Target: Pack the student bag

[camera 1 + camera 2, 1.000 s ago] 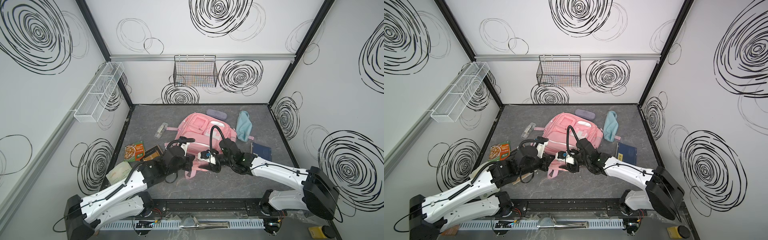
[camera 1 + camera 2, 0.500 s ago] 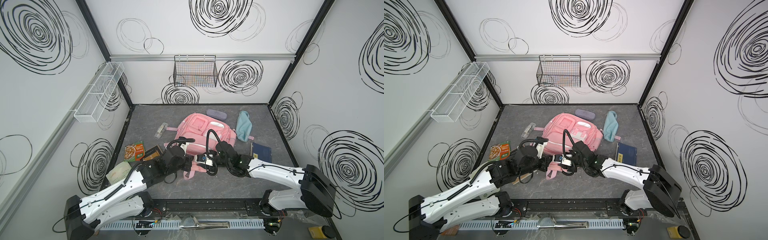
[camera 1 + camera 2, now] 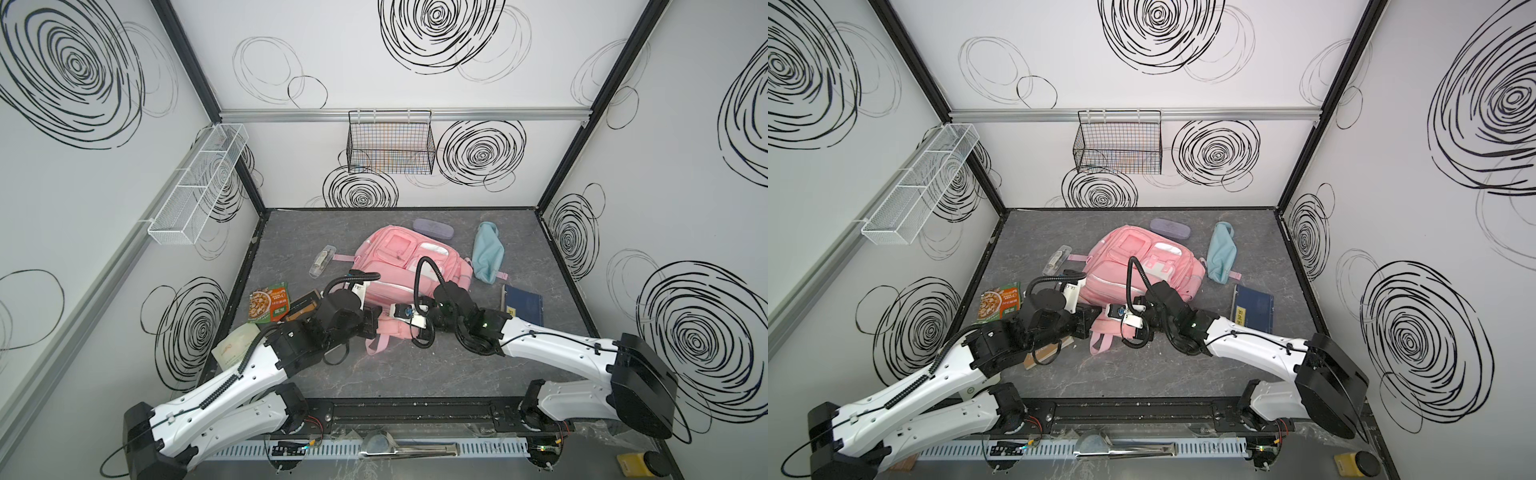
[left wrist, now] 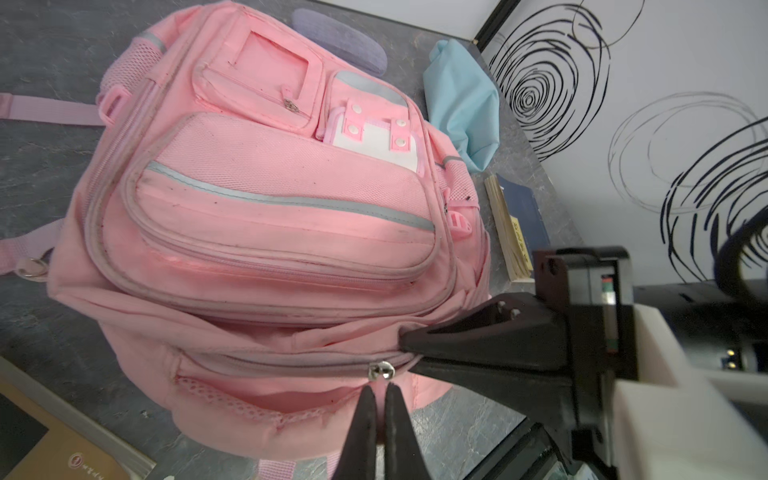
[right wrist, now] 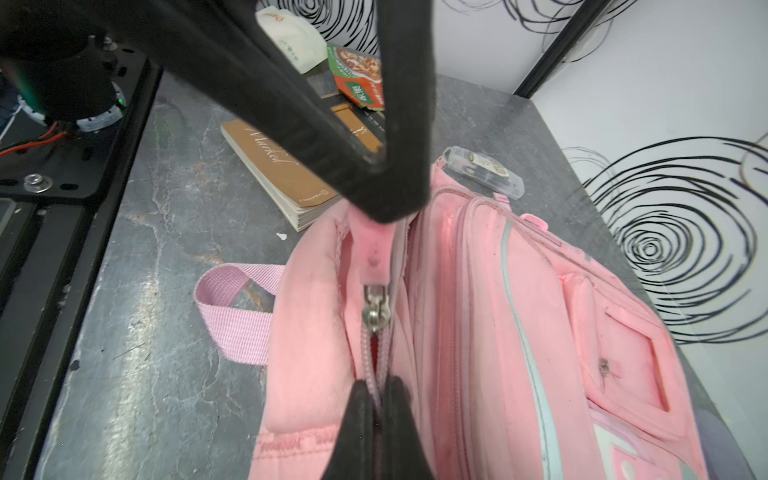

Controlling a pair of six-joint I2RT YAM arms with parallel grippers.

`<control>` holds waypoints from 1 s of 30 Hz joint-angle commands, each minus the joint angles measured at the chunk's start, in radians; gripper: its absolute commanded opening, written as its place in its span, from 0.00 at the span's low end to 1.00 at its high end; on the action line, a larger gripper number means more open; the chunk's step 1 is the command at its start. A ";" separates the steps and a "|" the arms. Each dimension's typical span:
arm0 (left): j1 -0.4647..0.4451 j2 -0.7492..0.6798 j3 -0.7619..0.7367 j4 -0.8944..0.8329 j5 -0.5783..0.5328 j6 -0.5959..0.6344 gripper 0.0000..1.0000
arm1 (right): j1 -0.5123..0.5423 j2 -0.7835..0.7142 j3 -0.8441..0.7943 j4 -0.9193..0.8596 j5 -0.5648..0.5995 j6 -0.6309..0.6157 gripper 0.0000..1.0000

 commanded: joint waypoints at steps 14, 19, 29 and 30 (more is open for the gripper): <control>0.438 -0.127 -0.136 0.155 -0.037 0.035 0.00 | -0.023 -0.363 -0.209 0.169 0.095 0.067 0.00; 0.448 -0.106 -0.131 0.273 0.098 0.057 0.00 | -0.024 -0.363 -0.197 0.134 0.065 0.071 0.39; 0.418 -0.112 -0.146 0.142 0.114 0.073 0.01 | -0.013 -0.201 -0.070 0.103 -0.081 0.084 0.60; 0.421 -0.112 -0.158 0.112 0.106 0.069 0.02 | -0.002 -0.178 -0.060 0.090 -0.101 0.082 0.62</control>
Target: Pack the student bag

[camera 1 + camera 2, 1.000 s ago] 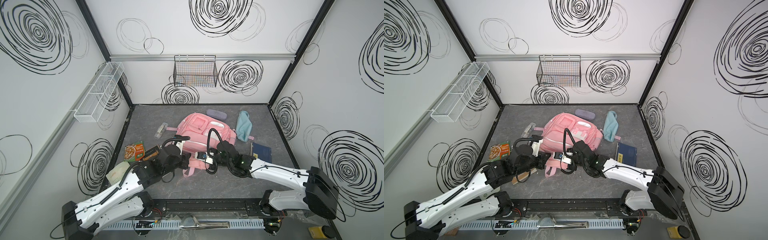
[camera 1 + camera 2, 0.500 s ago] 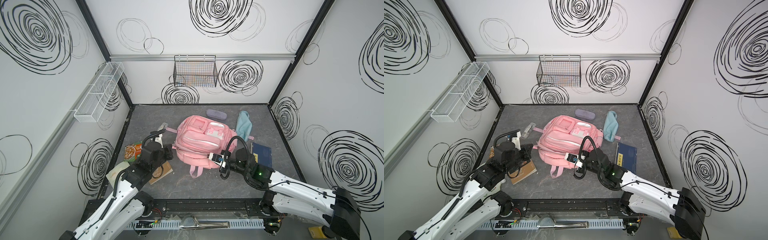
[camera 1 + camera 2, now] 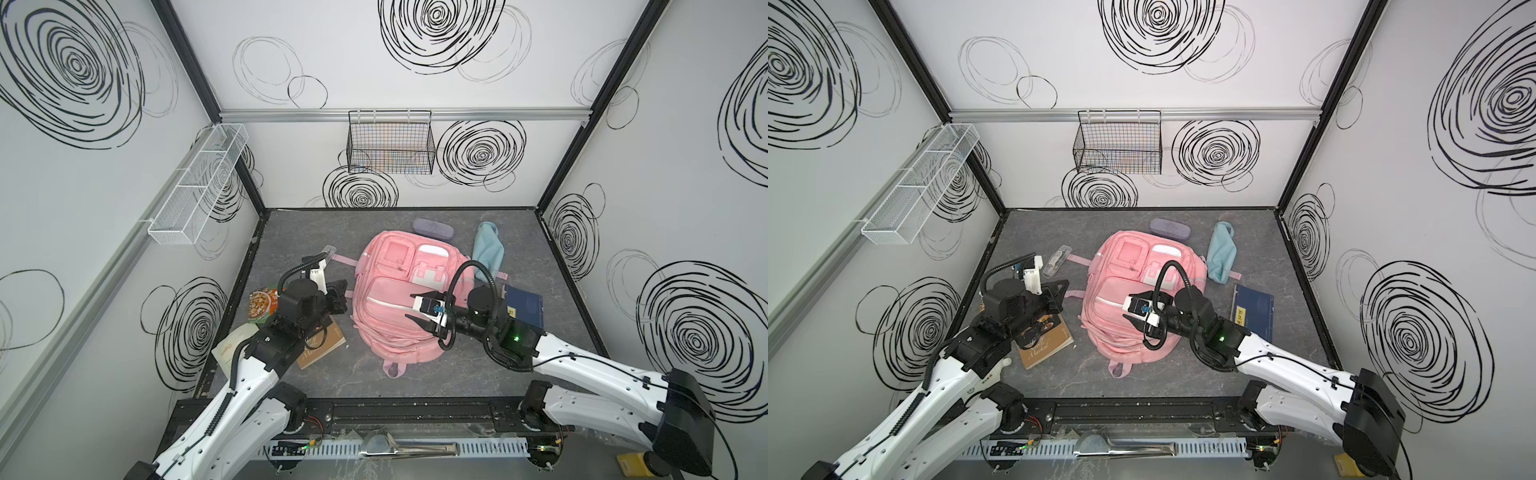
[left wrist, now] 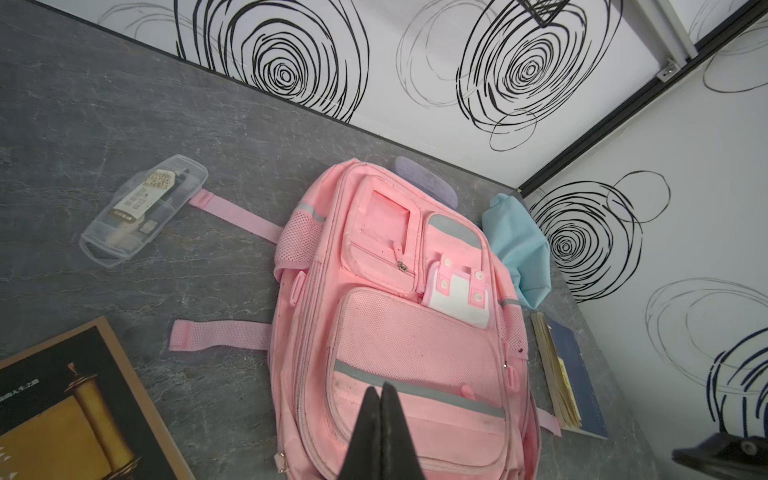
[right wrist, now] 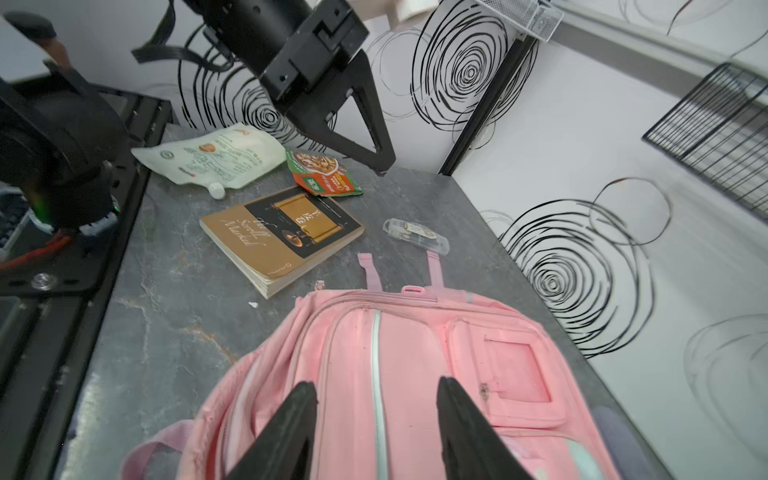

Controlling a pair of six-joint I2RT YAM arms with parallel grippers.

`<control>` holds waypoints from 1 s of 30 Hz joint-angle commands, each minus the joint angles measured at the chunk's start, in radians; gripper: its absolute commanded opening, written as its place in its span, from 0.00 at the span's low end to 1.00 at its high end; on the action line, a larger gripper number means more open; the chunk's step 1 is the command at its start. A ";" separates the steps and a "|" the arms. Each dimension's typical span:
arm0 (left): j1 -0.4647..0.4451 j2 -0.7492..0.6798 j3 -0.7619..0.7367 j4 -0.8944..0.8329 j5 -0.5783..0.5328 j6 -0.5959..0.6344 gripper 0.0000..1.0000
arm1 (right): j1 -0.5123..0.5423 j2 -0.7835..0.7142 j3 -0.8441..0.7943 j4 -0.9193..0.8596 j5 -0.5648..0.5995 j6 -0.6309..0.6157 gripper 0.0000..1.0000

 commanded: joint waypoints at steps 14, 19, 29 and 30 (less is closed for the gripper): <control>0.045 -0.038 -0.043 -0.095 -0.014 0.031 0.19 | 0.203 0.503 0.221 -0.171 0.056 -0.027 0.67; 0.049 -0.040 -0.037 -0.104 -0.016 0.051 0.25 | 0.208 0.666 0.354 -0.285 0.179 0.025 0.55; 0.049 -0.044 -0.040 -0.114 0.025 0.087 0.51 | 0.209 0.631 0.377 -0.306 0.243 0.099 0.33; 0.048 -0.042 -0.040 -0.110 0.027 0.084 0.51 | 0.209 0.623 0.368 -0.296 0.257 0.111 0.43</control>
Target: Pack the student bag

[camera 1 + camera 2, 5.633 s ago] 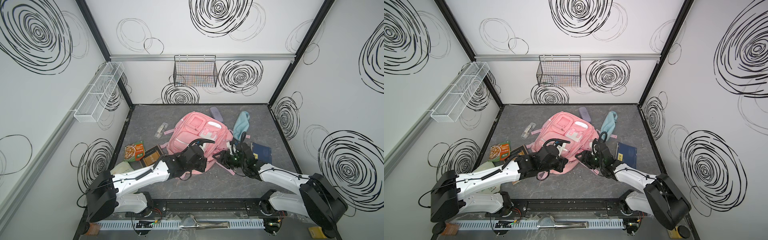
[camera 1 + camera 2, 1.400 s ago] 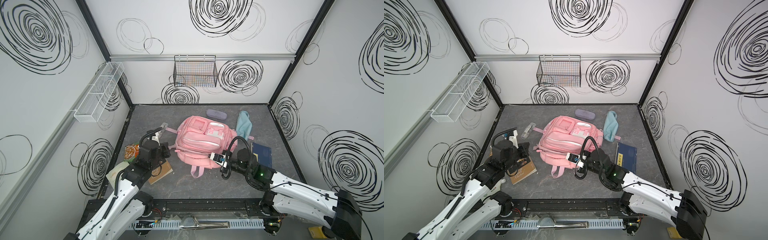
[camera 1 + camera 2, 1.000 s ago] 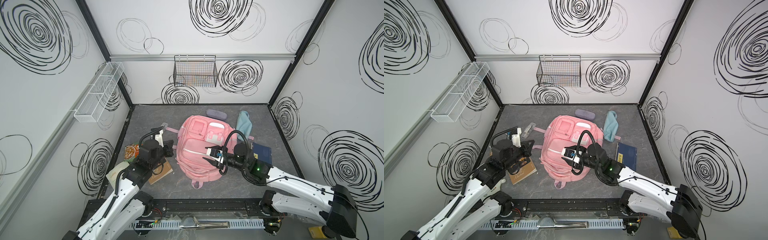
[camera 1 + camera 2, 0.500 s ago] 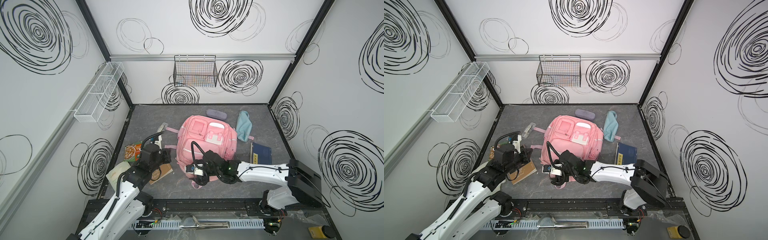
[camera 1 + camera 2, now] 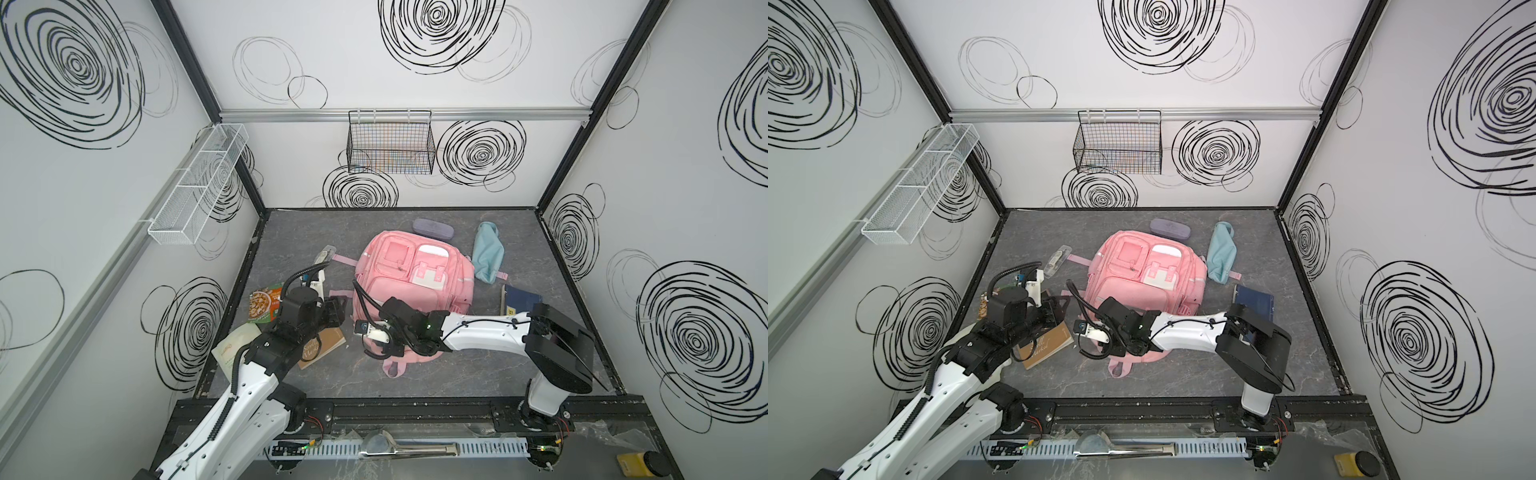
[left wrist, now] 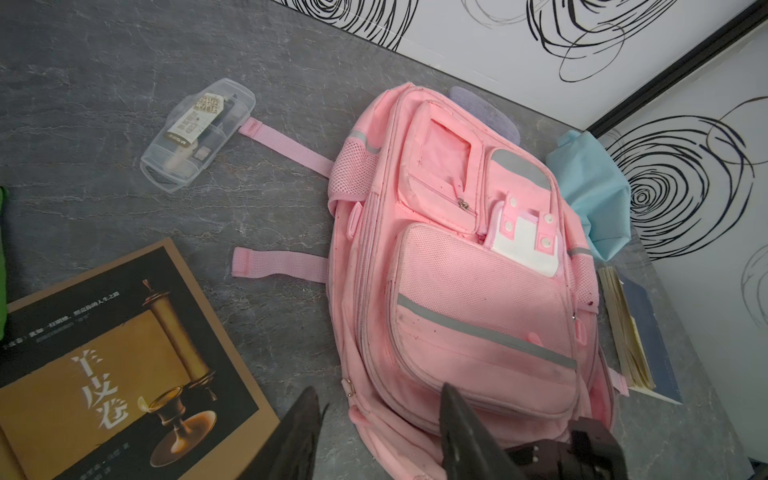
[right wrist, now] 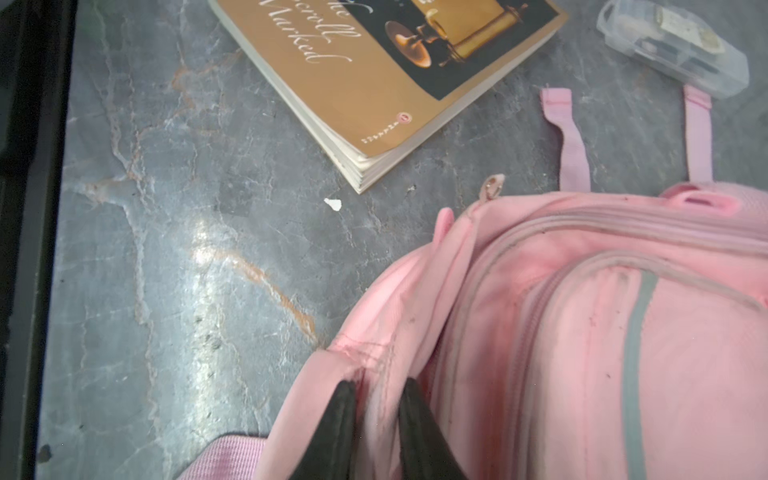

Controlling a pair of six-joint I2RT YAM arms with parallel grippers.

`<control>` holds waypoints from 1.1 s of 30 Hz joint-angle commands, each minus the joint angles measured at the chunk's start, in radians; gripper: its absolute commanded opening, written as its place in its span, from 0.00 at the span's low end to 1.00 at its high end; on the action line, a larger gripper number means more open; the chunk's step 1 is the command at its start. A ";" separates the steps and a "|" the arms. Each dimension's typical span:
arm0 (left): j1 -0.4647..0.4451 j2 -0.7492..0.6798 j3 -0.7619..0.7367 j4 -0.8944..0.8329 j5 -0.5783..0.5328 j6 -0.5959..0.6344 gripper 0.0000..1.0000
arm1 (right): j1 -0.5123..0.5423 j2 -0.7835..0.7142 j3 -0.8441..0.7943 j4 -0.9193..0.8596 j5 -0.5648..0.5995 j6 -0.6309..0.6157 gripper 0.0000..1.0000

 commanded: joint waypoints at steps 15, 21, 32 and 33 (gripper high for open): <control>0.008 0.001 0.020 0.022 0.024 0.018 0.51 | -0.014 -0.008 -0.036 0.017 -0.025 0.084 0.08; 0.008 0.009 0.011 0.056 0.084 0.022 0.52 | -0.067 -0.151 -0.051 0.060 -0.078 0.124 0.00; 0.008 0.065 -0.047 0.226 0.348 -0.141 0.51 | -0.094 -0.446 -0.244 0.326 -0.024 0.156 0.00; 0.008 0.068 -0.053 0.255 0.374 -0.155 0.51 | -0.096 -0.462 -0.258 0.344 -0.024 0.158 0.00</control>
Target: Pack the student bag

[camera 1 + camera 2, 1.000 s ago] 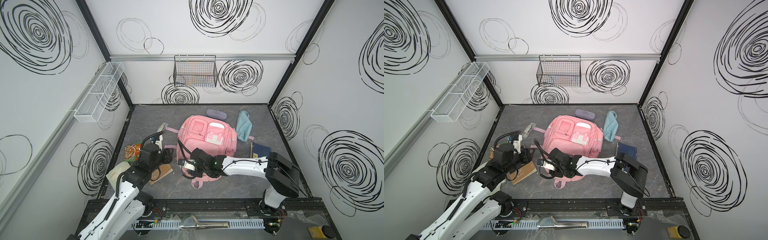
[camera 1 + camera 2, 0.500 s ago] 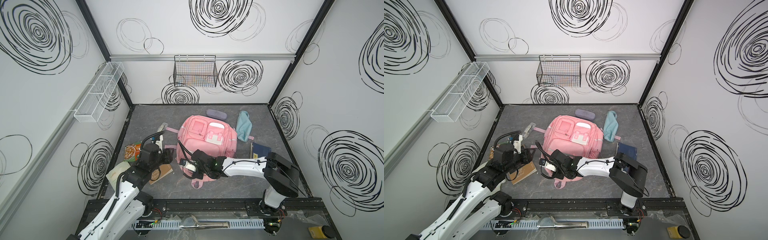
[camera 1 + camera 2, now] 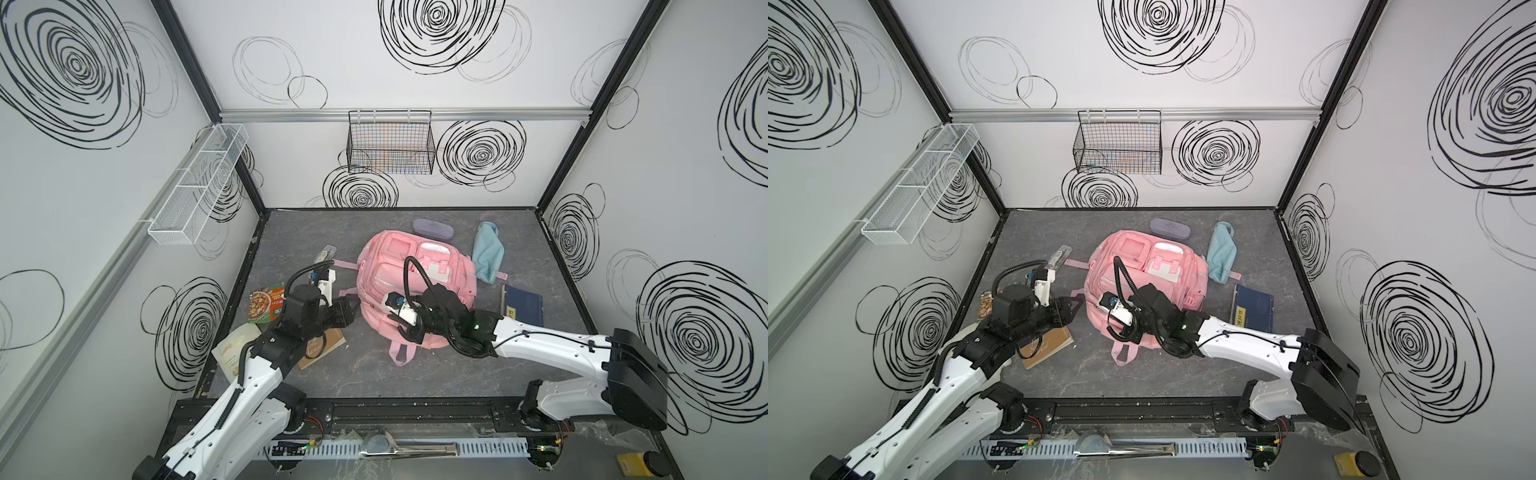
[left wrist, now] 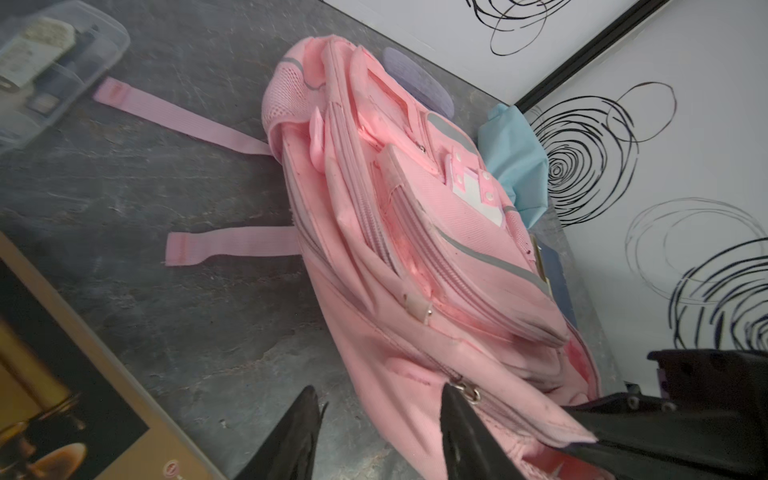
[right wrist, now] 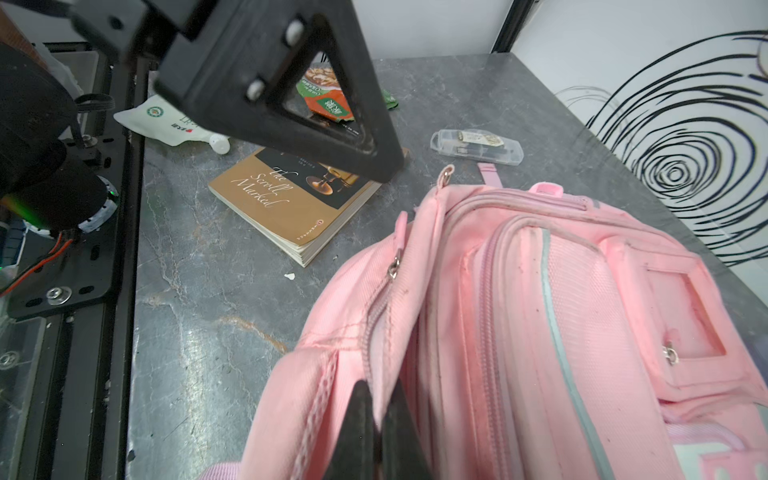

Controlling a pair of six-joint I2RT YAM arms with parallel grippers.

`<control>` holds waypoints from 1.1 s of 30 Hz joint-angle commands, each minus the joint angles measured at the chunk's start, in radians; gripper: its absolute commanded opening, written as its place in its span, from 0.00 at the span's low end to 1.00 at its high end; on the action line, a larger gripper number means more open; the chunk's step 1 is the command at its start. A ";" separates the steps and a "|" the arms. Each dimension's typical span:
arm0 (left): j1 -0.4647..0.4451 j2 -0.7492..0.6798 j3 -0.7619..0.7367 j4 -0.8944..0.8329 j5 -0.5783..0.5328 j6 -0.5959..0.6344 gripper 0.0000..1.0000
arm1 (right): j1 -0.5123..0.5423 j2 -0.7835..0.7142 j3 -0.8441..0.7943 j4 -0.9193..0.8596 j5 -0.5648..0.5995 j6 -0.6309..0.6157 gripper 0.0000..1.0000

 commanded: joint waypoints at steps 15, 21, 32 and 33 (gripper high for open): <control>0.005 0.048 -0.101 0.250 0.231 -0.082 0.50 | -0.044 -0.122 -0.060 0.220 -0.051 0.060 0.00; 0.005 0.055 -0.111 0.309 0.192 -0.072 0.55 | -0.059 -0.135 -0.059 0.227 -0.110 0.065 0.00; 0.003 0.061 -0.078 0.373 0.226 0.010 0.56 | -0.071 -0.142 -0.077 0.251 -0.193 0.077 0.00; 0.003 0.067 -0.076 0.371 0.229 0.020 0.56 | -0.071 -0.144 -0.078 0.256 -0.199 0.077 0.00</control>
